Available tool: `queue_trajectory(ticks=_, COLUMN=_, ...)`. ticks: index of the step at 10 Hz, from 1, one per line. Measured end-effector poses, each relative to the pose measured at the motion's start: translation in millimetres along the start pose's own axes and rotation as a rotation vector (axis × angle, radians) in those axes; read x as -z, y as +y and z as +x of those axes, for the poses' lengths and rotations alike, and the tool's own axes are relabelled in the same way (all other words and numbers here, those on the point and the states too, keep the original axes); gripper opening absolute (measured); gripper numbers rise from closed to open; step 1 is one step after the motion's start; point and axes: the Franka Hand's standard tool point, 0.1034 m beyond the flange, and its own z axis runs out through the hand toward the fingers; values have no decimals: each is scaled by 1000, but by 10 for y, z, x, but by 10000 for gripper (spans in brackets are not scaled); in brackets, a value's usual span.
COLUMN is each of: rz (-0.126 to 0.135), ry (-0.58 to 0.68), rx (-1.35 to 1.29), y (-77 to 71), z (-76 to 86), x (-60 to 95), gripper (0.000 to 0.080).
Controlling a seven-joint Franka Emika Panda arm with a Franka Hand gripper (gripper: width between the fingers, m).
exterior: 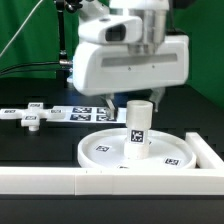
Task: Assemble round table
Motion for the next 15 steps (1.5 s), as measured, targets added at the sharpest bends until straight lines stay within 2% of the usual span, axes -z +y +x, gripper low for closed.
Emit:
queue_trajectory(ticks=2, rz=-14, ry=14, rx=24, y=96, z=-245, x=135, gripper=649)
queue_trajectory(ticks=3, rz=-23, ry=27, rx=15, y=125, z=-283, x=143, gripper=649)
queue_trajectory(ticks=6, rz=-20, ry=22, rx=18, y=116, z=-293, x=115, gripper=649)
queue_trajectory(ticks=7, rz=-5, ry=26, rx=19, y=178, z=-410, x=60, gripper=649)
queue_trajectory(ticks=8, rz=-3, ry=21, rx=60, y=295, z=-660, x=-3, gripper=649)
queue_trajectory(ticks=9, rz=10, ry=9, rx=90, y=424, z=-921, x=-40, gripper=649)
queue_trajectory(ticks=10, rz=1, ry=15, rx=122, y=520, z=-1067, x=-70, gripper=649)
queue_trajectory(ticks=11, rz=10, ry=4, rx=107, y=596, z=-1175, x=-104, gripper=649)
queue_trajectory(ticks=15, rz=9, ry=4, rx=105, y=582, z=-1163, x=-109, gripper=649)
